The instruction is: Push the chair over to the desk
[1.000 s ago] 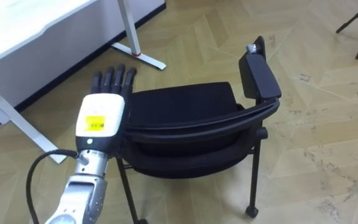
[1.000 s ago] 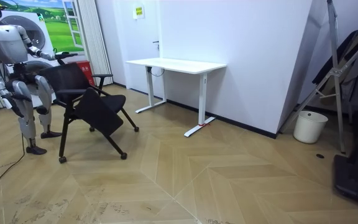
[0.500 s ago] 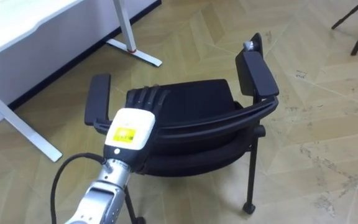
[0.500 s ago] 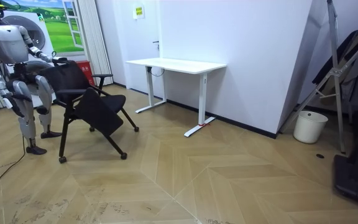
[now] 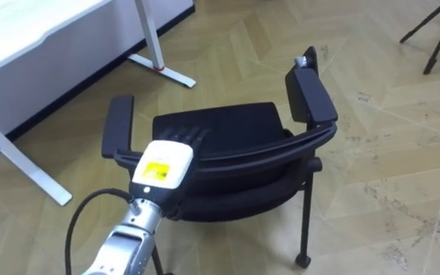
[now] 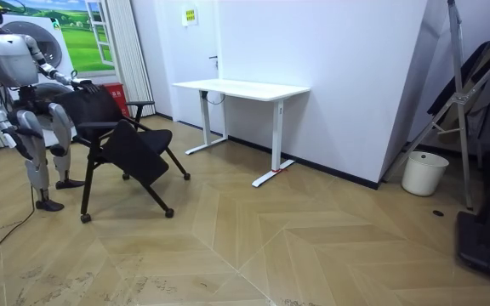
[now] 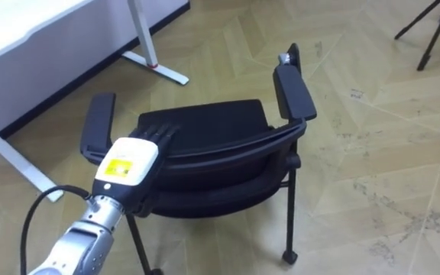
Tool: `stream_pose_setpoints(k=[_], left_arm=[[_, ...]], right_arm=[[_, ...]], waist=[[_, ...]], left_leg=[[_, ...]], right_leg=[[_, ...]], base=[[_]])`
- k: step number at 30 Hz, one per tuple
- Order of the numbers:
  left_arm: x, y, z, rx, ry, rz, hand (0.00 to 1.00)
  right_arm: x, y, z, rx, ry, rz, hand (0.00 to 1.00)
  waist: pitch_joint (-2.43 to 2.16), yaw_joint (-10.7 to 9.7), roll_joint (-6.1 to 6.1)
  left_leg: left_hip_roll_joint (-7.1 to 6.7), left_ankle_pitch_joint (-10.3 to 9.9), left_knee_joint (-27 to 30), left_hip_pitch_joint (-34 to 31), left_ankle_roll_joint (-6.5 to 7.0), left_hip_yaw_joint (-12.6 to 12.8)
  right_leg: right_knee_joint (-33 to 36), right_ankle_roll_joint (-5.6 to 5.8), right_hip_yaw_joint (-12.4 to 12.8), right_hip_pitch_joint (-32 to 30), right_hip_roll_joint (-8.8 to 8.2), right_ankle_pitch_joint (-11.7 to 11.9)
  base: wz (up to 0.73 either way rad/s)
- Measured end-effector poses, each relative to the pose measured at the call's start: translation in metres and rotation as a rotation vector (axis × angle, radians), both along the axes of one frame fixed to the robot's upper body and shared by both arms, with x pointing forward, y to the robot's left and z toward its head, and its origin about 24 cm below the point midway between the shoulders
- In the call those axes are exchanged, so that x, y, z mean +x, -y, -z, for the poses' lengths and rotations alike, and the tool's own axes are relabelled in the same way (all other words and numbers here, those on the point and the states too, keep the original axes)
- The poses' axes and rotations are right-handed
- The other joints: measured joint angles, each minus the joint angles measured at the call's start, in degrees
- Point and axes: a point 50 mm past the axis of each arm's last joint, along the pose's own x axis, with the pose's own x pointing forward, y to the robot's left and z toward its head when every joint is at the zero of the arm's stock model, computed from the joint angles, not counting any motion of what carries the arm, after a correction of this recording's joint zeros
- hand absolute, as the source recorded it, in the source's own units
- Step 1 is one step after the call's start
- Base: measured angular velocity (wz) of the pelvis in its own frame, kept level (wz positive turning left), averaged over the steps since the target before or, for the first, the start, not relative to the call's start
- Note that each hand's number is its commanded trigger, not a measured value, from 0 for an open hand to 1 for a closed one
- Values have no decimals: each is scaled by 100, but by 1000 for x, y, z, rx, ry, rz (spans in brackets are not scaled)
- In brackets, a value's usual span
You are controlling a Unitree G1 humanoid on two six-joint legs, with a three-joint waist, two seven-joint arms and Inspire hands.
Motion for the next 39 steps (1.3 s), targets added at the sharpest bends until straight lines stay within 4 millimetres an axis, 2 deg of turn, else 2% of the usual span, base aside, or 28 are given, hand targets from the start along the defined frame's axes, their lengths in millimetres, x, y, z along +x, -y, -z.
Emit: stream_pose_setpoints(k=[7,9,12,13,17,19,23,26,27,28,30,33,36,39], left_arm=[[9,-5,-1,-21,-3,-20,100],[17,-7,-5,-18,10,-22,100],[18,-8,-8,-34,31,-16,100],[18,-8,-9,-38,37,-14,100],[18,-13,-11,-41,68,-4,100],[17,-19,-11,-32,82,0,100],[14,-29,-11,-24,90,-2,100],[14,-33,-12,-9,90,-2,100],[15,-34,-12,-10,92,-7,100],[15,-35,-13,-11,94,-10,100],[15,-36,-13,-10,89,-16,100],[16,-37,-13,-9,86,-18,100],[17,-35,-16,-9,77,-10,100],[17,-33,-16,-13,75,2,100]], right_arm=[[-1,0,0,-1,-6,-8,0],[1,0,-1,-10,1,-19,0],[8,3,-2,-26,29,25,0],[9,4,-3,-29,36,45,0],[25,19,-10,-107,107,202,0],[36,27,-16,-150,157,248,0],[59,46,-40,-355,289,222,0],[80,51,-58,-527,355,114,0],[93,52,-70,-613,403,42,0],[100,51,-76,-652,432,10,0],[125,50,-101,-811,539,-114,0],[147,43,-132,-1009,671,-239,0],[158,36,-152,-1121,759,-322,0],[163,33,-160,-1191,790,-366,0]], waist=[[10,-14,2],[36,-17,-2],[107,-14,49],[113,-24,54],[108,-37,68],[104,-132,49],[91,-181,1],[48,-169,-85],[30,-121,-106],[29,-116,-115],[23,-88,-130],[24,-59,-136],[26,31,-154],[19,122,-180]], left_leg=[[3,0,0,26,0,58],[4,0,0,31,0,59],[4,0,-5,21,0,59],[4,0,-6,19,0,58],[1,0,-2,-56,0,52],[2,0,-4,-92,0,31],[5,0,-1,-99,0,26],[5,0,2,-104,0,56],[3,0,7,-127,0,91],[3,0,11,-134,0,99],[3,0,11,-97,0,137],[5,0,11,-102,0,152],[5,0,7,-101,0,150],[10,0,3,-99,0,148]], right_leg=[[4,0,71,-8,13,1],[-1,0,90,-10,17,1],[-7,0,87,-21,17,1],[-7,0,87,-25,17,1],[19,0,136,-131,21,1],[34,0,140,-162,21,1],[88,0,150,-201,24,1],[105,0,179,-231,24,1],[135,-3,240,-304,24,3],[151,-4,260,-331,24,4],[197,-8,309,-367,25,6],[201,-10,321,-386,31,7],[194,-10,351,-386,40,7],[188,-10,382,-385,50,7]], base=[[-5],[-4],[0],[0],[-4],[0],[-2],[-7],[-19],[-17],[-12],[-5],[-4],[-5]])
